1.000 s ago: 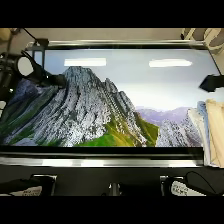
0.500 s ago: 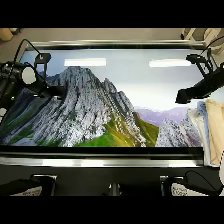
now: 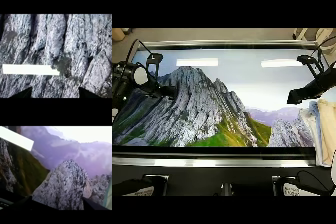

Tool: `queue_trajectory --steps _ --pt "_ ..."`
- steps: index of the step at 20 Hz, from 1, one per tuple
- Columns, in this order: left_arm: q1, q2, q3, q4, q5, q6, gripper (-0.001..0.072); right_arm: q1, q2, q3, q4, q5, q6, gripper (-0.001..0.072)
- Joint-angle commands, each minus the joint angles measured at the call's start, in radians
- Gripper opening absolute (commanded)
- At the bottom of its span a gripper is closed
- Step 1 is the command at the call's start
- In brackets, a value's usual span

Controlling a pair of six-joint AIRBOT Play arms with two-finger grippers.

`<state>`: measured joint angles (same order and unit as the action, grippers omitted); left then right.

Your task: Fold the shirts.

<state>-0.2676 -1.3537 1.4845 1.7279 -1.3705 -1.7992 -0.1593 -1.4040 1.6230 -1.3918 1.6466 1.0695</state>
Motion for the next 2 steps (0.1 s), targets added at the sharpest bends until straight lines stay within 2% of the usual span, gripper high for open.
queue_trajectory --steps 1,2 --pt "0.000 0.001 0.000 0.000 0.000 0.000 0.0680 0.001 -0.001 0.000 0.000 0.000 0.000 0.0675" --pt "0.000 0.001 0.000 0.000 0.000 0.000 0.0680 0.001 0.000 0.000 0.000 0.000 0.000 0.0675"
